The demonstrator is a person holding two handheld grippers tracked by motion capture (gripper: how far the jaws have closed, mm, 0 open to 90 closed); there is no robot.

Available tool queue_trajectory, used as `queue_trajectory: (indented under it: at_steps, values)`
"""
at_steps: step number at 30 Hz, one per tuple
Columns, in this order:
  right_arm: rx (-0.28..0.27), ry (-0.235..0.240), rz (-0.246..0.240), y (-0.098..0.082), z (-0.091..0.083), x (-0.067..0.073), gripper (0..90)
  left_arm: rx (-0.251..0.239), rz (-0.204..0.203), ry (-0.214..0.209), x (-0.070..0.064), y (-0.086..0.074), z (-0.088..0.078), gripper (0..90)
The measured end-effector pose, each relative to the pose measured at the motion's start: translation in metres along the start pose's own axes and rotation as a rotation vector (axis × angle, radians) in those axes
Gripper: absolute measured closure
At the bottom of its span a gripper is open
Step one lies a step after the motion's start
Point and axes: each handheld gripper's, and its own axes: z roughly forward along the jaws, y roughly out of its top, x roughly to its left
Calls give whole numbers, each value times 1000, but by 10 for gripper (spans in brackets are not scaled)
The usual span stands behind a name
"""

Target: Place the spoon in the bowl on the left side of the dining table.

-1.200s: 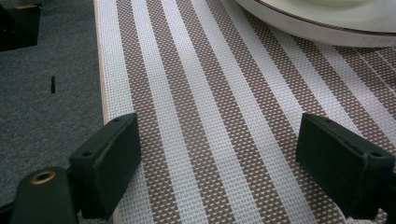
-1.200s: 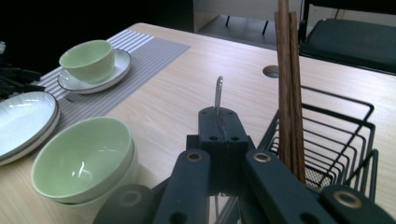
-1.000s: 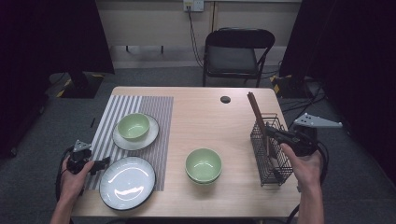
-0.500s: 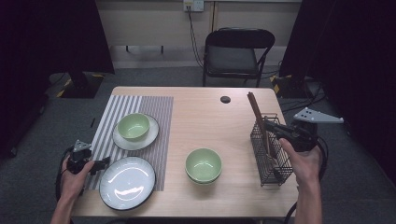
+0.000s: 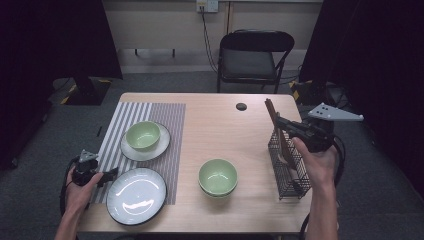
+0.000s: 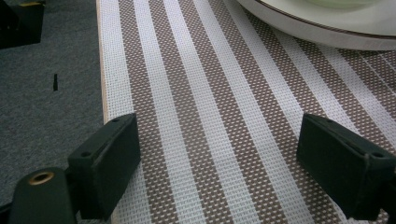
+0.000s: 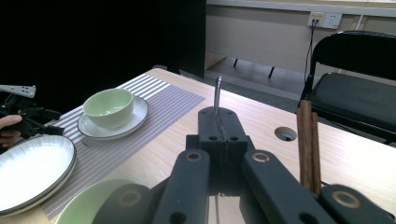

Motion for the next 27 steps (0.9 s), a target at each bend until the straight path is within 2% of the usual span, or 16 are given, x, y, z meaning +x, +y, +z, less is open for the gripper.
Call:
queue_trajectory:
  at_steps: [3,6,10,13,14,17,20,23,25,27]
  values:
    - [4,6,-4,1,4,2,900,-1,-7,5,1,0,-1,188]
    - [2,15,-7,2,7,4,900,9,-12,12,-1,1,-2,193]
    - [4,31,-1,2,13,5,900,-8,11,13,-5,4,-8,200]
    - [5,40,4,1,19,8,900,-32,-27,9,-6,8,-12,200]
    - [1,47,5,0,21,9,900,-45,-31,-5,-6,10,-14,200]
    - [2,65,17,-3,29,12,900,-63,-6,-1,-11,15,-19,199]
    - [7,83,20,-5,37,15,900,-85,4,-31,-16,20,-25,199]
    - [10,95,25,-5,42,18,900,-108,29,-86,-24,24,-31,218]
    - [9,100,23,-5,44,20,900,-108,56,-83,-30,27,-34,220]
    - [2,109,27,-5,46,21,900,-120,64,-102,-35,30,-38,215]
